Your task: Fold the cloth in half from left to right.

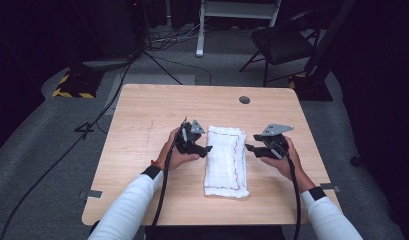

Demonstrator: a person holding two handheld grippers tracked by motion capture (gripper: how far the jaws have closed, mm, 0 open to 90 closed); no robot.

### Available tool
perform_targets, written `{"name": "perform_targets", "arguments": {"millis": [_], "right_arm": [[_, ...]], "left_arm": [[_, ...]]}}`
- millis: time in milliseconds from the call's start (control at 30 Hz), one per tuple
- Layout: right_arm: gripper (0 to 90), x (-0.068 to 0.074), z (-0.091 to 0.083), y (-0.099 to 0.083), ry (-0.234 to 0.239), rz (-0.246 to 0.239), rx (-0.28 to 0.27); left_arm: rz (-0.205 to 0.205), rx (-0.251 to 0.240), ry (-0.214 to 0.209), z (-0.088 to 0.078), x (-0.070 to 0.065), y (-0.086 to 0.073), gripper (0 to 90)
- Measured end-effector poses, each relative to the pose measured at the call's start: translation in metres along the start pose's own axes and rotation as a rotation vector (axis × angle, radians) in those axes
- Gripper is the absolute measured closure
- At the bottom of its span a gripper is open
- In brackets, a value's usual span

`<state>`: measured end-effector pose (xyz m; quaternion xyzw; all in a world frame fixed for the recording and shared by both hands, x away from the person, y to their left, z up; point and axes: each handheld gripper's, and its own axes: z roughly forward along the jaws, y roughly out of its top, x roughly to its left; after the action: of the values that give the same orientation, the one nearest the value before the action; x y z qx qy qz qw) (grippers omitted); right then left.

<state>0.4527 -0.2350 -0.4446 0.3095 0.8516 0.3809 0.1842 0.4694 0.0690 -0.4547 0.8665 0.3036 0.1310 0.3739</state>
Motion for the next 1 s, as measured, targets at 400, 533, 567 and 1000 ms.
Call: {"name": "perform_targets", "arguments": {"millis": [400, 533, 567, 1000], "right_arm": [[47.2, -0.019, 0.048, 0.022, -0.051, 0.02, 0.051], [47.3, -0.022, 0.058, 0.024, -0.06, 0.026, 0.063], [47.2, -0.022, 0.061, 0.025, -0.062, 0.028, 0.065], [46.1, -0.036, 0.085, 0.013, -0.043, 0.108, 0.106]], "left_arm": [[-0.043, 0.045, 0.056, 0.05, 0.022, 0.017, 23.2], [-0.085, 0.03, 0.053, 0.056, 0.029, 0.019, 23.0], [-0.09, 0.027, 0.059, 0.058, 0.031, 0.019, 23.1], [-0.126, 0.053, 0.069, 0.075, 0.041, 0.018, 23.1]]}}
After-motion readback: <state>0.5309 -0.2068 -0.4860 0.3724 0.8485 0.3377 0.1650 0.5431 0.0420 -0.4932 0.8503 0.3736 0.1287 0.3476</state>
